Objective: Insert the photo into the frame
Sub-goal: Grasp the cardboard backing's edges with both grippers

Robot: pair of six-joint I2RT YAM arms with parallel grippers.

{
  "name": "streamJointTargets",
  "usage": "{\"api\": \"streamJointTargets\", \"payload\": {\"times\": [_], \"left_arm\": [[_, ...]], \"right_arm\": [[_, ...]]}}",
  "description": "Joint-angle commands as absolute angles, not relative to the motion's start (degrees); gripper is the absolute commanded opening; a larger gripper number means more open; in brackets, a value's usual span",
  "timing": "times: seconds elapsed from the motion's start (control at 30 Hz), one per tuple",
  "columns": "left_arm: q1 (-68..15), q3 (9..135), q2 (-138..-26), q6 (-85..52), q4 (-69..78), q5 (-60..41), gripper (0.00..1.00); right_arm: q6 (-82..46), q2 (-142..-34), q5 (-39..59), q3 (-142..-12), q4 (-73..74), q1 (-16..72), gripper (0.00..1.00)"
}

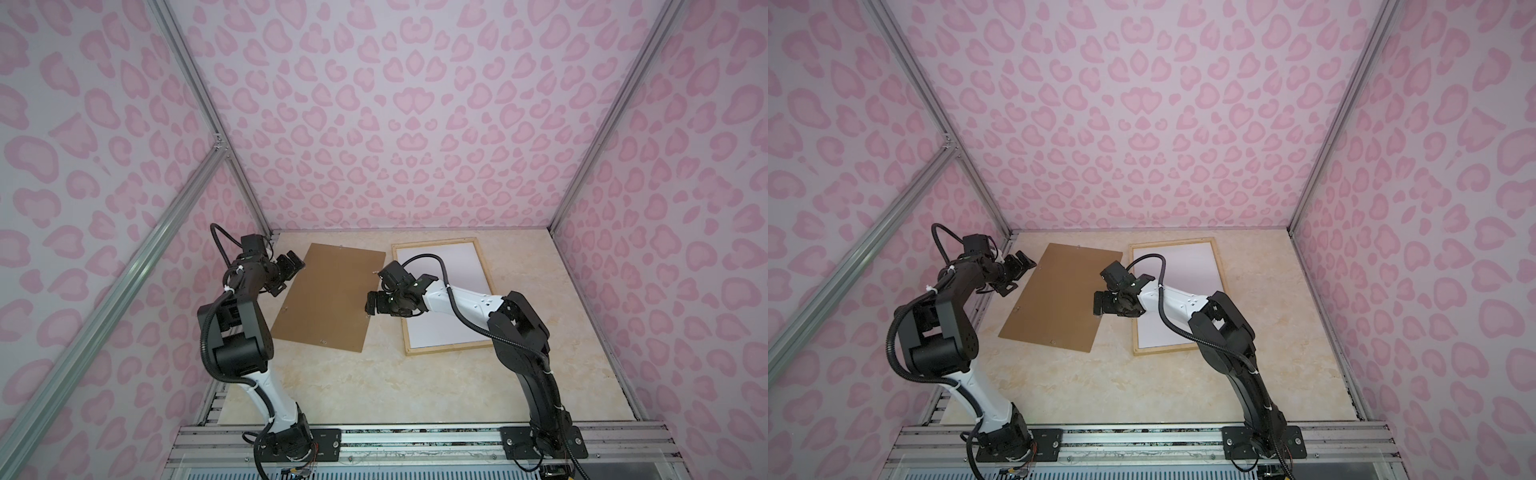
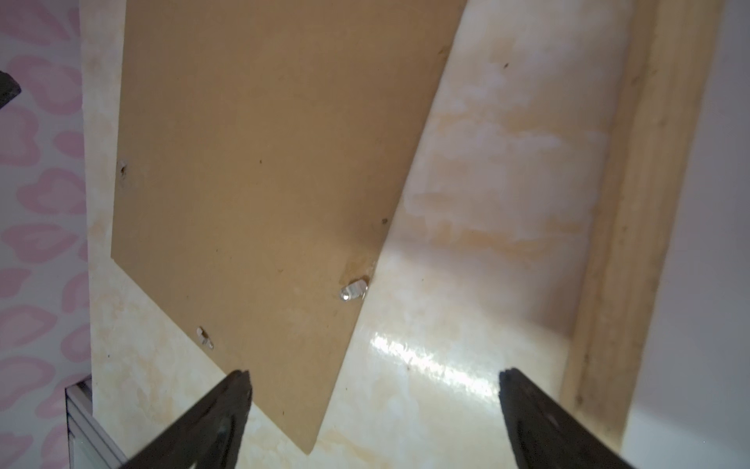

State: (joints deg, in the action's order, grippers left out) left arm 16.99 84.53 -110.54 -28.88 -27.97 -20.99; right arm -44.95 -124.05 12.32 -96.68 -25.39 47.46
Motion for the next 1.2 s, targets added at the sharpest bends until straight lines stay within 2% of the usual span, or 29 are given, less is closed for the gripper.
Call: {"api": "streamJointTargets", "payload": {"times": [0.0, 0.3, 0.5, 0.67, 0.87, 1.17], "left_arm": [[18.0, 91.6, -116.9, -22.0, -32.9, -20.6, 0.98], [20.6, 101.2, -129.2, -23.2, -36.4, -22.2, 0.99], [20.6, 102.0, -131.6, -25.0, -39.5, -26.1, 0.99], [20.2, 97.4, -129.8, -26.7, -39.0, -30.6, 0.99], [20.2, 92.3, -126.9, -27.6, -36.3, -36.1, 0.99], [19.5, 85.0, -124.5, -27.8, -33.0, -37.8, 0.99]], "right_arm": [[-50.9, -126.4, 10.0, -98.2, -22.8, 47.1, 0.98], [-56.3, -136.1, 13.7, -105.8, -20.3, 44.2, 0.98], [-60.7, -142.5, 16.0, -111.9, -20.4, 43.5, 0.98], [-63.1, -146.1, 18.4, -116.8, -19.7, 43.3, 0.98], [-57.1, -145.8, 19.6, -124.8, -23.8, 43.3, 0.98], [-56.3, -140.5, 24.6, -124.3, -19.5, 42.7, 0.98]]}}
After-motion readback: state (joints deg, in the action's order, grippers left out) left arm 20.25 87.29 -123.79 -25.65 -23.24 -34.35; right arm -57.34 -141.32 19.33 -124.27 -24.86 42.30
